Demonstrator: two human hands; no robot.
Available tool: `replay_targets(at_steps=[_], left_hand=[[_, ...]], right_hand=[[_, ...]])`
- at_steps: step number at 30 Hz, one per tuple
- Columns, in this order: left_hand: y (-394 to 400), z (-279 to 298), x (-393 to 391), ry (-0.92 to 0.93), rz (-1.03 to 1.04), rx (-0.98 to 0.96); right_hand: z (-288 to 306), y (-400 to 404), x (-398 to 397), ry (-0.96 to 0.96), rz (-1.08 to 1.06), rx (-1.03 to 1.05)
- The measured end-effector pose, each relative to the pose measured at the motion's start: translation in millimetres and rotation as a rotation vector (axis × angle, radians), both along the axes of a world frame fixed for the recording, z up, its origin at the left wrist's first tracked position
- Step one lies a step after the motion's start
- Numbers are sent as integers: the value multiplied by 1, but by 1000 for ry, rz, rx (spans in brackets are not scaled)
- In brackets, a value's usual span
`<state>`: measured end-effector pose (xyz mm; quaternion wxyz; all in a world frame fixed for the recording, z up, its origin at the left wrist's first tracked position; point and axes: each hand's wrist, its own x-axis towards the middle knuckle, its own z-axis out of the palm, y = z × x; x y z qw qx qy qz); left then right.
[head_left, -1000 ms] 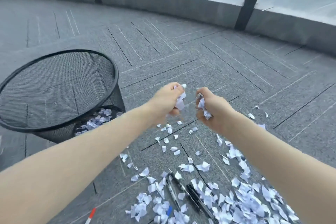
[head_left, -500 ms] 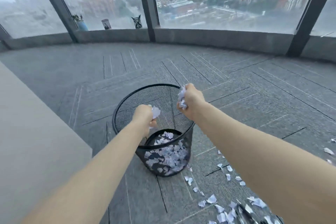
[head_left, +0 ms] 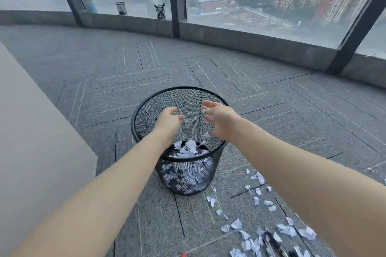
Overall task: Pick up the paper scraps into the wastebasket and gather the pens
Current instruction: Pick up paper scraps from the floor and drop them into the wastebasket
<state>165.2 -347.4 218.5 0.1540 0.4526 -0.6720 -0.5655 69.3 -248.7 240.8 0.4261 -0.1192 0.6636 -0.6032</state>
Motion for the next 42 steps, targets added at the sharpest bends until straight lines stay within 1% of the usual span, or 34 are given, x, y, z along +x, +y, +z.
replay_targets(at_steps=[2, 4, 8, 10, 16, 18, 24, 28, 31, 35, 40, 42], left_hand=[[-1, -2, 4, 26, 1, -21], [-2, -2, 8, 10, -10, -38], [-1, 3, 12, 34, 46, 151], [-3, 3, 13, 29, 58, 174], [0, 4, 15, 128, 32, 196], [0, 3, 15, 134, 23, 207], [-1, -2, 16, 147, 54, 155], [3, -6, 16, 73, 43, 35], [2, -8, 15, 18, 87, -34], [-6, -13, 17, -25, 101, -116], [-4, -9, 18, -37, 97, -78], [0, -8, 16, -38, 101, -69]], right_hand=[[2, 3, 0, 19, -7, 11], [0, 6, -1, -9, -3, 29], [-4, 11, -5, -147, -76, -45], [-2, 15, -4, -175, -81, -93], [3, 28, 0, -154, -114, -179], [2, 32, 0, -154, -116, -214], [0, 50, 0, -180, -97, -316], [-6, 72, -4, -218, -140, -366], [-18, 94, -11, -226, -173, -350], [-33, 120, -15, -221, -147, -312], [-41, 136, -15, -256, -118, -312], [-45, 143, -17, -256, -111, -282]])
